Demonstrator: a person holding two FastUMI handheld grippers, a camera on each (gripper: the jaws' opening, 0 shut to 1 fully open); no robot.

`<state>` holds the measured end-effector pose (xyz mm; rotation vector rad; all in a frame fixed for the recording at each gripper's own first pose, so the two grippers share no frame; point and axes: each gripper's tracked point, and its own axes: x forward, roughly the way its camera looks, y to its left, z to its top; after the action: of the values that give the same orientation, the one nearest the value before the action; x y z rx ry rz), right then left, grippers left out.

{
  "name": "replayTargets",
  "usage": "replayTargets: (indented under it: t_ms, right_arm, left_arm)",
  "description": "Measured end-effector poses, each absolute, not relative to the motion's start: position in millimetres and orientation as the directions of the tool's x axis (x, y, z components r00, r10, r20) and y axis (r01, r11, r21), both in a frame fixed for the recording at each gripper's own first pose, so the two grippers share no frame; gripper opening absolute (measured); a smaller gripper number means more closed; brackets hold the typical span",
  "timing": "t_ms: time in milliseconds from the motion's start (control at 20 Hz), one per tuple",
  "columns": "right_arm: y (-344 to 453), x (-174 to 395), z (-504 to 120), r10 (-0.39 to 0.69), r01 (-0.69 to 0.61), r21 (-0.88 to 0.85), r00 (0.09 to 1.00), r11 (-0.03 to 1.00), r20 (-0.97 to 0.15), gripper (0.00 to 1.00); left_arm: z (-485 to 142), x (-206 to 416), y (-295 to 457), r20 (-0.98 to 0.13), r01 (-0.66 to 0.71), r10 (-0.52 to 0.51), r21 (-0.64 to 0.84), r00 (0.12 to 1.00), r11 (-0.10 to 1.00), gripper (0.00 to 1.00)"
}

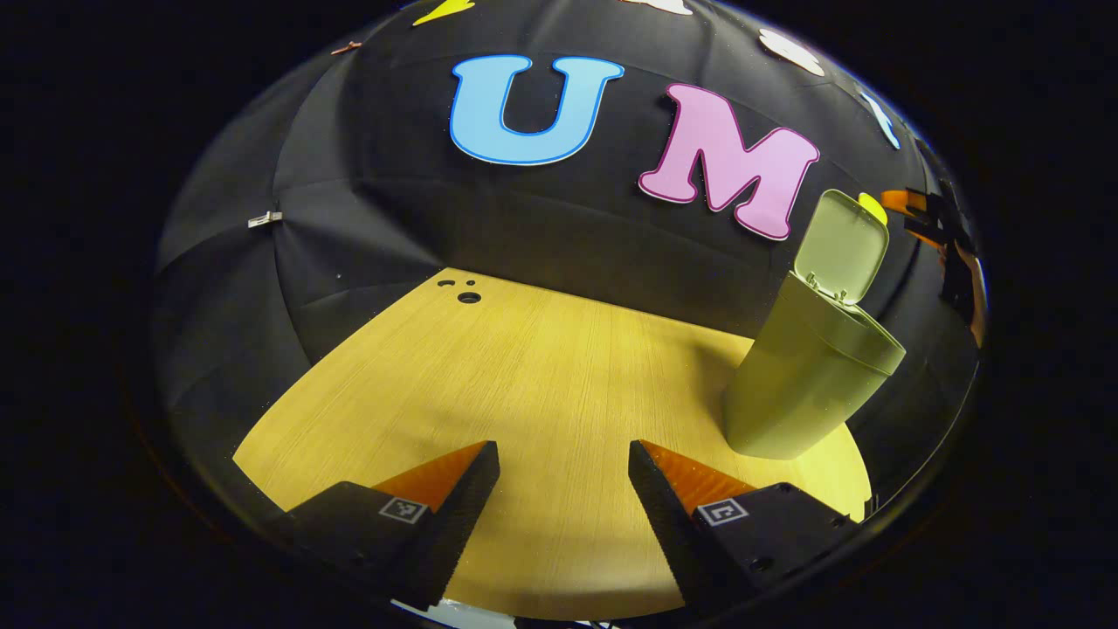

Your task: Press the lid of the desktop garbage bin to open it, pick up the crumpled paper on the desktop and throw it into the bin, then pick up the pop can on the desktop and drop it into the bin, and finally close the garbage bin lid.

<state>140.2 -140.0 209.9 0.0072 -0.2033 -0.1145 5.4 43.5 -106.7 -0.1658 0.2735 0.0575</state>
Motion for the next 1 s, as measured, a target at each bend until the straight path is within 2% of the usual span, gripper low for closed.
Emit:
replayTargets:
  t_ms: [250, 550, 1000]
  right_arm:
    - [-135, 156, 237, -0.118, 0.127, -0.018, 0.96, 0.992, 0.255, 0.95]
    - [-138, 198, 241, -0.129, 0.13, 0.008, 0.963, 0.991, 0.236, 0.97]
    - [-145, 249, 200, -0.083, 0.073, 0.089, 0.99, 0.993, 0.115, 0.97]
  left_arm:
    - [-108, 6, 46, -0.271, -0.092, 0.045, -0.163, 0.962, 0.982, 0.96]
    - [-112, 2, 48, -0.277, -0.14, 0.086, -0.181, 0.957, 0.973, 0.96]
    - [-123, -23, 42, -0.288, -0.288, 0.223, -0.205, 0.931, 0.935, 0.96]
